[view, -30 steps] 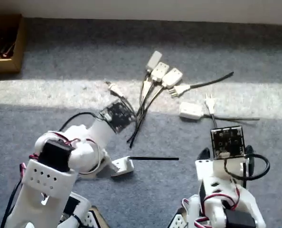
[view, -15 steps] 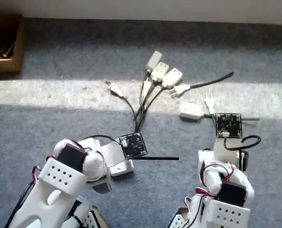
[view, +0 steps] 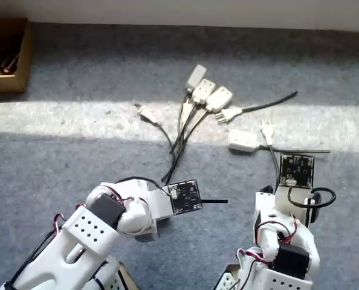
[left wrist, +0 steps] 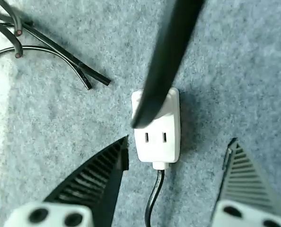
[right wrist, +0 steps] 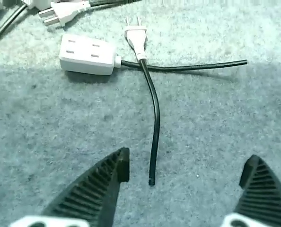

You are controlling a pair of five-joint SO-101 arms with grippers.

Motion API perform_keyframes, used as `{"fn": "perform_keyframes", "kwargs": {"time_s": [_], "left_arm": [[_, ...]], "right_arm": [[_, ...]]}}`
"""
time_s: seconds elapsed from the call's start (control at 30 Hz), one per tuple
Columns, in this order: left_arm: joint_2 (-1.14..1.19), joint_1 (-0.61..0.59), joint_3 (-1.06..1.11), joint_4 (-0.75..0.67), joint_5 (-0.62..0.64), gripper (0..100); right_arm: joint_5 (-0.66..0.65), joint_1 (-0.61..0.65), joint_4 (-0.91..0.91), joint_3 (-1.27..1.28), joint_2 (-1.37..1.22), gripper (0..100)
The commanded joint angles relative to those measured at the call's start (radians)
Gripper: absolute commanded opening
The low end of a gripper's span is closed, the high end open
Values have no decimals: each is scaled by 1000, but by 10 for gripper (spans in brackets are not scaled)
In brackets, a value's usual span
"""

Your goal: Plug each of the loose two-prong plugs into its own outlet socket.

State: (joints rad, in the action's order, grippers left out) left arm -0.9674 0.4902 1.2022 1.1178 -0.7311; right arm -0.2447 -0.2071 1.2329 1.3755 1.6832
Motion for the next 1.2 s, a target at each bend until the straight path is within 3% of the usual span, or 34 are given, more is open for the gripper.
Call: {"fn": "perform_keyframes", "kwargs": {"time_s": [0.0,0.37,0.53,0.7,0.87,1.0,1.17], "left_arm": [[-4,-4,44,-80,3,328],[-2,-31,143,-235,6,317],[-2,-31,208,-282,3,212],[-4,-35,213,-279,5,0],[-12,-104,209,-284,2,7],[-12,-242,154,-284,2,5],[-5,-616,4,-321,2,5]], "right_arm": [[20,-7,-64,51,8,361],[68,-7,-104,139,8,361],[68,-7,-104,139,8,361],[68,-7,-104,139,8,361],[68,-7,-104,140,8,361],[68,-7,-104,140,8,361],[68,-7,-104,142,8,361]]}}
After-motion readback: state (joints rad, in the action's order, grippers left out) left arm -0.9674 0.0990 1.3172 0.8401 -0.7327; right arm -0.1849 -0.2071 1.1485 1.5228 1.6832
